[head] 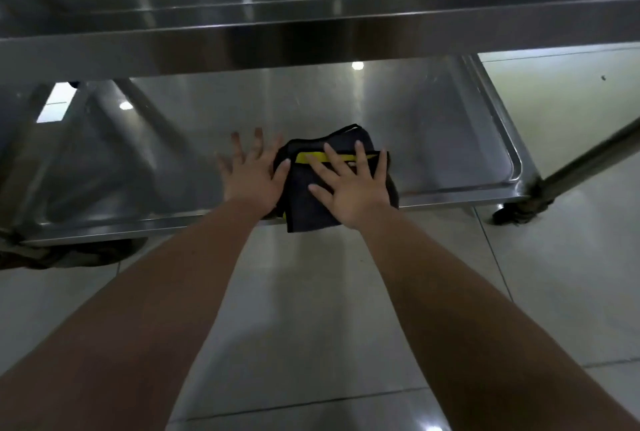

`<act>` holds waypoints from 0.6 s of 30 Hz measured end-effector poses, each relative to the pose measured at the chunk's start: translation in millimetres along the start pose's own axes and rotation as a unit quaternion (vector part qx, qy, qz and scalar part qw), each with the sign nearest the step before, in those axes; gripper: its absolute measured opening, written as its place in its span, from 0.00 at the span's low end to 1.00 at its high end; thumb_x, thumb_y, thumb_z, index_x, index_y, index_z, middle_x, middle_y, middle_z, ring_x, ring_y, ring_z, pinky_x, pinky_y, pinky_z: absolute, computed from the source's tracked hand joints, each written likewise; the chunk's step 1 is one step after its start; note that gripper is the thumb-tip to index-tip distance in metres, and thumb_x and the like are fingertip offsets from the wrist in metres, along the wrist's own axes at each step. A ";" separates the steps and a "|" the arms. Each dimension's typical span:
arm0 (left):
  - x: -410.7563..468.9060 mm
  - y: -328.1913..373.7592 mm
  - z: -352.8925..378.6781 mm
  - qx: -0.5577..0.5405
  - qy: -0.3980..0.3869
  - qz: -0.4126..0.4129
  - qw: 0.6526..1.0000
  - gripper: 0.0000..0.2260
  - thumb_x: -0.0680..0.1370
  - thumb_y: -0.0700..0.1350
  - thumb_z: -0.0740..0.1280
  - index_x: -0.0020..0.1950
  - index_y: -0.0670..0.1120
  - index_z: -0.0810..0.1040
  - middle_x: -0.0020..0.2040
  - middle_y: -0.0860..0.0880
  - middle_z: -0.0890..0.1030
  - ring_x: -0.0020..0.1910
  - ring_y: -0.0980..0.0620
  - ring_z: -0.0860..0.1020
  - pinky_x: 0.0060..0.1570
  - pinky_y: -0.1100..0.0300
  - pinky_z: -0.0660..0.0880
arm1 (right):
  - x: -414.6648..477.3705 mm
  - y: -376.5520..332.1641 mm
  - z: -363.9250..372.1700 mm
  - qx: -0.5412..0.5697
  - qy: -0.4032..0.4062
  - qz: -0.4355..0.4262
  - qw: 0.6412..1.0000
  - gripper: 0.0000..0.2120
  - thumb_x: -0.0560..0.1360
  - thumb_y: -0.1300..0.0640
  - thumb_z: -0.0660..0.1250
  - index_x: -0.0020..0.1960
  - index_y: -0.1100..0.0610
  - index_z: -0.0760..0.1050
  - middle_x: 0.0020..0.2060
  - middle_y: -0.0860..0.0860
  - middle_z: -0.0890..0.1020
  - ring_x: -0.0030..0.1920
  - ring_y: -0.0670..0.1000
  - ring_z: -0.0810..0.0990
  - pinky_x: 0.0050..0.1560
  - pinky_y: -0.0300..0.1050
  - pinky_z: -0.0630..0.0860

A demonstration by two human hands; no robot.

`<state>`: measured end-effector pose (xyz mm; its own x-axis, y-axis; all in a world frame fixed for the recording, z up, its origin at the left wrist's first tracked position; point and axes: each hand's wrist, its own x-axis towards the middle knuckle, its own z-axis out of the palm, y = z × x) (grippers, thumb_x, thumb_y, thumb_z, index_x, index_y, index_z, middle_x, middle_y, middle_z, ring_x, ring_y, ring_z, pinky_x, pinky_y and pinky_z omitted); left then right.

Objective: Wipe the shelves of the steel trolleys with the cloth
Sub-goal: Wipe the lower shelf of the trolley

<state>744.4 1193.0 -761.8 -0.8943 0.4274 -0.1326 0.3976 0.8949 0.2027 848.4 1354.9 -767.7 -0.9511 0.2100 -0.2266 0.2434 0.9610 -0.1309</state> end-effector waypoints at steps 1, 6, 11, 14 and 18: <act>1.1 1.8 4.5 0.005 -0.008 0.018 1.000 0.25 0.82 0.62 0.46 0.79 0.63 0.45 0.81 0.53 0.45 0.78 0.42 0.37 0.72 0.34 0.37 | 0.9 7.3 3.8 -0.013 -0.004 0.004 1.000 0.29 0.75 0.29 0.35 0.74 0.32 0.33 0.77 0.38 0.36 0.77 0.62 0.33 0.67 0.72 0.29; 1.0 25.4 25.9 0.053 -0.028 0.076 0.995 0.27 0.80 0.66 0.44 0.75 0.67 0.34 0.80 0.56 0.40 0.78 0.43 0.37 0.71 0.33 0.35 | -6.6 124.6 -4.1 -0.010 0.000 0.104 0.995 0.29 0.75 0.27 0.37 0.73 0.29 0.34 0.77 0.37 0.37 0.78 0.58 0.36 0.71 0.72 0.37; 1.8 32.3 31.2 0.093 -0.030 0.080 0.992 0.28 0.76 0.68 0.38 0.76 0.68 0.38 0.80 0.55 0.38 0.78 0.42 0.38 0.69 0.30 0.35 | -18.1 171.8 -9.3 0.006 -0.004 0.205 0.979 0.28 0.77 0.29 0.41 0.74 0.30 0.36 0.78 0.38 0.39 0.78 0.59 0.37 0.70 0.74 0.37; 0.9 34.6 28.8 0.101 -0.029 0.082 0.991 0.27 0.79 0.65 0.41 0.77 0.66 0.39 0.80 0.55 0.38 0.79 0.42 0.38 0.69 0.30 0.37 | 2.1 107.5 -11.3 0.008 0.006 0.141 0.990 0.29 0.77 0.30 0.41 0.76 0.33 0.38 0.78 0.41 0.38 0.77 0.62 0.36 0.68 0.75 0.35; -1.7 27.2 28.1 0.121 -0.026 0.085 0.989 0.28 0.82 0.54 0.49 0.80 0.56 0.42 0.80 0.56 0.36 0.79 0.44 0.38 0.70 0.29 0.41 | 15.2 23.8 -2.3 0.006 0.009 0.030 0.999 0.30 0.76 0.29 0.38 0.76 0.33 0.36 0.78 0.41 0.39 0.77 0.63 0.35 0.69 0.72 0.33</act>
<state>762.5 1220.2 -783.4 -0.8012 0.5744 -0.1680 0.5842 0.8115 -0.0117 839.3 1381.5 -772.1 -0.9380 0.2704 -0.2166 0.3021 0.9445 -0.1292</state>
